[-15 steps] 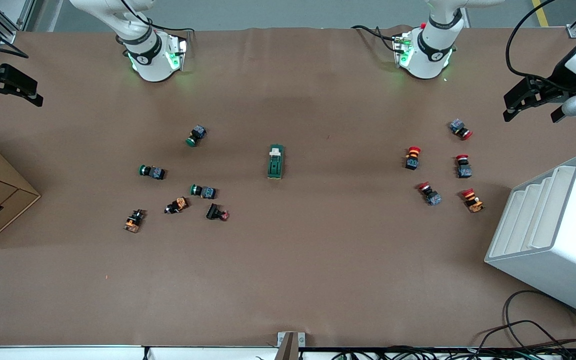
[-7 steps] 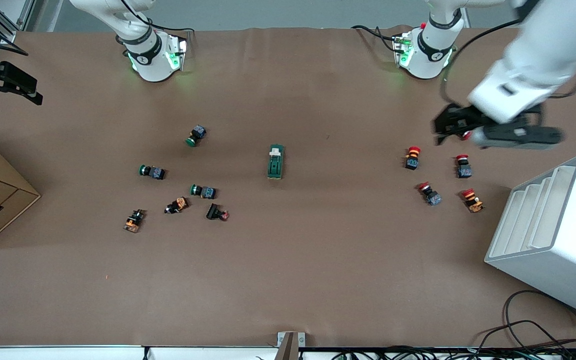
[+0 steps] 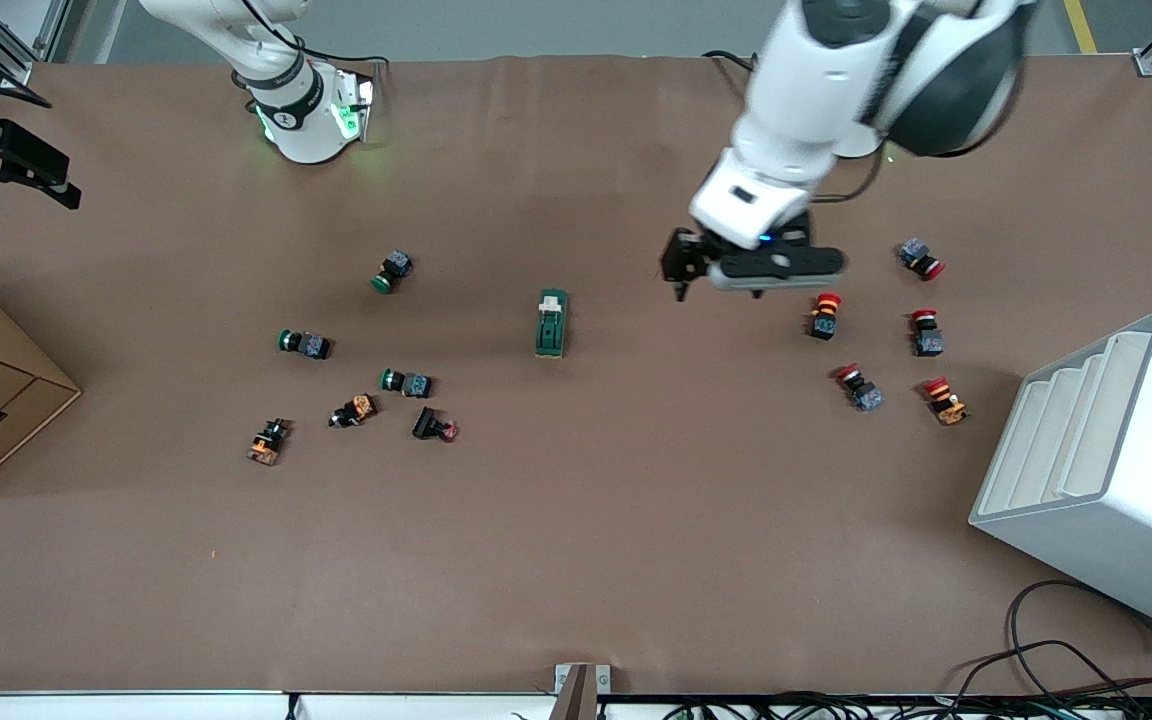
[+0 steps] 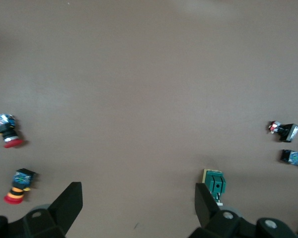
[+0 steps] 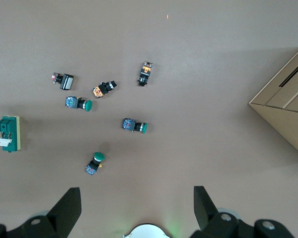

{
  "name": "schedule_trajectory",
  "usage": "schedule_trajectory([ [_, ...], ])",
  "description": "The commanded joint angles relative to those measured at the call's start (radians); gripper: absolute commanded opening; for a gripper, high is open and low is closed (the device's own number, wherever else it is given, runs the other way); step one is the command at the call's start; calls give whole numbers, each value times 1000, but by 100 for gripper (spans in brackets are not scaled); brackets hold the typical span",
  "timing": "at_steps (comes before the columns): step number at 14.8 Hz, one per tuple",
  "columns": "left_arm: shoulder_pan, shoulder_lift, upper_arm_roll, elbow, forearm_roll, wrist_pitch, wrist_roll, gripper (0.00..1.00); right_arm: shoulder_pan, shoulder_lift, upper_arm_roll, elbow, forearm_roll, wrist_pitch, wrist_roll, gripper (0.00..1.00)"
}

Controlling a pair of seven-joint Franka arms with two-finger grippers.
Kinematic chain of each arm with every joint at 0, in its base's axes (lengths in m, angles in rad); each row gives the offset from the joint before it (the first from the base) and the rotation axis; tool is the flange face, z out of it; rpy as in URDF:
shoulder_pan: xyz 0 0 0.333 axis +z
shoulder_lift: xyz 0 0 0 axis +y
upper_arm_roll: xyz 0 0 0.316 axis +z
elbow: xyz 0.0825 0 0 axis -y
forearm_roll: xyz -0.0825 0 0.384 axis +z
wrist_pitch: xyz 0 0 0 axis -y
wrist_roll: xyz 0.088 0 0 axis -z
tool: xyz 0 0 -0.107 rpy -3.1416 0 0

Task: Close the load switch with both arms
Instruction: 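Position the left gripper above the green switch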

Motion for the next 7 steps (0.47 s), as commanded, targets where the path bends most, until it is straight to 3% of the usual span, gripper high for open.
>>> schedule_trajectory([
  [1, -60, 43, -36, -41, 139, 45, -172, 100, -5, 3, 1, -3, -2, 10, 3, 100],
  [7, -288, 232, -36, -40, 473, 62, -642, 100, -9, 34, 0, -3, 1, 47, -8, 100],
])
